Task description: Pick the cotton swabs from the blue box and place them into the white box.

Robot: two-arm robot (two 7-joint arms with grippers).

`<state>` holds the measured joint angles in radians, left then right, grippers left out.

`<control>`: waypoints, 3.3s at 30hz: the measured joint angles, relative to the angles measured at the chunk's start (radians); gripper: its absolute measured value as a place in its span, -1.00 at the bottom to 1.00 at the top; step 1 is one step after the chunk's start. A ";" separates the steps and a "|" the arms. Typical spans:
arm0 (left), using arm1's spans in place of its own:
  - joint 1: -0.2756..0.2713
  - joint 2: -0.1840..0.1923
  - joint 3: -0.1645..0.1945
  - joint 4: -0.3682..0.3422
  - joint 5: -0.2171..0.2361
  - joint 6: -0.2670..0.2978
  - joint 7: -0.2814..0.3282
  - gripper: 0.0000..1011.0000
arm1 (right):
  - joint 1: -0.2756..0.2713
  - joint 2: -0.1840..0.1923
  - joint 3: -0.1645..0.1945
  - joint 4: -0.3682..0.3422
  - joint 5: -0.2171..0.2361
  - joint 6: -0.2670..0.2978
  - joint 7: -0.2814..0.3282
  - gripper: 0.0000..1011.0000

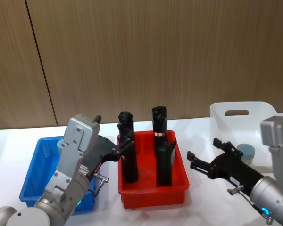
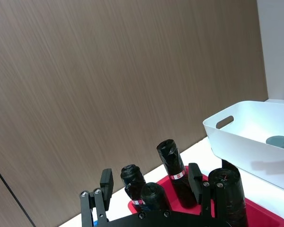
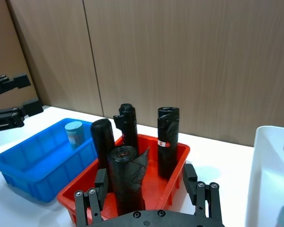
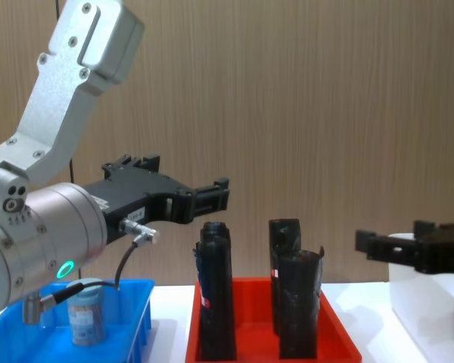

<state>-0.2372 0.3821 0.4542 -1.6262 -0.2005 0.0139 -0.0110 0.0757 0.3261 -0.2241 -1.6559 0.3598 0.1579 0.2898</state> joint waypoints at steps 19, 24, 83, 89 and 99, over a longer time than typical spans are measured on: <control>0.000 0.000 0.000 0.000 0.000 0.000 0.000 0.98 | 0.106 -0.069 -0.046 0.152 -0.078 -0.004 0.082 0.98; 0.000 0.000 0.000 0.000 0.000 0.000 0.000 0.98 | 0.136 -0.091 -0.058 0.195 -0.100 -0.006 0.086 0.98; 0.000 0.000 0.000 0.000 0.000 0.000 0.000 0.98 | 0.326 -0.230 -0.124 0.473 -0.217 -0.020 0.000 0.04; 0.000 0.000 0.000 0.000 0.000 0.000 0.000 0.98 | 0.311 -0.219 -0.118 0.422 -0.212 -0.018 -0.010 0.04; 0.000 0.000 0.000 0.000 0.000 0.000 0.000 0.98 | 0.297 -0.190 -0.090 0.320 -0.201 -0.022 -0.042 0.04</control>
<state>-0.2372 0.3821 0.4542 -1.6262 -0.2004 0.0138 -0.0109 0.3724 0.1358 -0.3139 -1.3362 0.1584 0.1359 0.2479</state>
